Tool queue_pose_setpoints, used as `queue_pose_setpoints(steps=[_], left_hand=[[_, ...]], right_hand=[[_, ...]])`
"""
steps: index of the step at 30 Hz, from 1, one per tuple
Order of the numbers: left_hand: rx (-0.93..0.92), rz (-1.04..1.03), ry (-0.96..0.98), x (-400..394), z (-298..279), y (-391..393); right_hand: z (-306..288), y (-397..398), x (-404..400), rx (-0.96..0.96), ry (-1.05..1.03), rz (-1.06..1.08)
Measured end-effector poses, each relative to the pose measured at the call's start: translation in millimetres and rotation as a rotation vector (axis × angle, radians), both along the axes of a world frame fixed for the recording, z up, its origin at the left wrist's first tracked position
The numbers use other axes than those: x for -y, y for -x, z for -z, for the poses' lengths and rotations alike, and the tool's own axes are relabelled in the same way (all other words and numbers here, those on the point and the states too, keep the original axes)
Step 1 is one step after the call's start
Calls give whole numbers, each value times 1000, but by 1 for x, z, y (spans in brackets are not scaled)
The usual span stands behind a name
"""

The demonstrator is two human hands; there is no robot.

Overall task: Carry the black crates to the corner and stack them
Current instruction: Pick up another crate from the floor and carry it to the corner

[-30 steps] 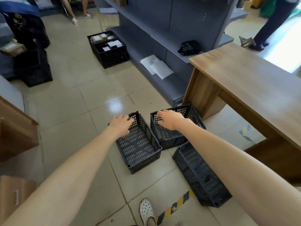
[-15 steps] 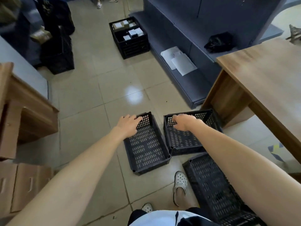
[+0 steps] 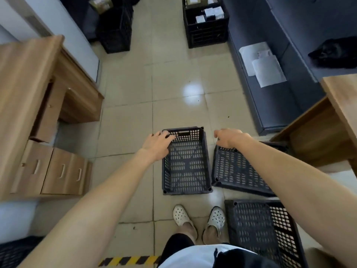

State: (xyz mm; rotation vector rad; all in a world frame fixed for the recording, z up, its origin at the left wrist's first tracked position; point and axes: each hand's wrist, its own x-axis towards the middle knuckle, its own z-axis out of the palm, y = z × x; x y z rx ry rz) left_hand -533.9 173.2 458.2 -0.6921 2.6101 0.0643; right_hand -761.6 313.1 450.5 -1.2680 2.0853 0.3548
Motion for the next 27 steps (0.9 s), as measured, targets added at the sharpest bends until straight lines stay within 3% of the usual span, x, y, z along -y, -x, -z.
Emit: queue_pose_setpoints(steps=[6, 15, 27], left_hand=[[23, -113, 5, 40, -1, -43], [54, -239, 26, 114, 19, -101], [154, -366, -159, 138, 145, -68]], right_hand=[[2, -41, 72, 22, 25, -143], [-1, -76, 180, 73, 198, -130], [161, -32, 149, 94, -163, -109]])
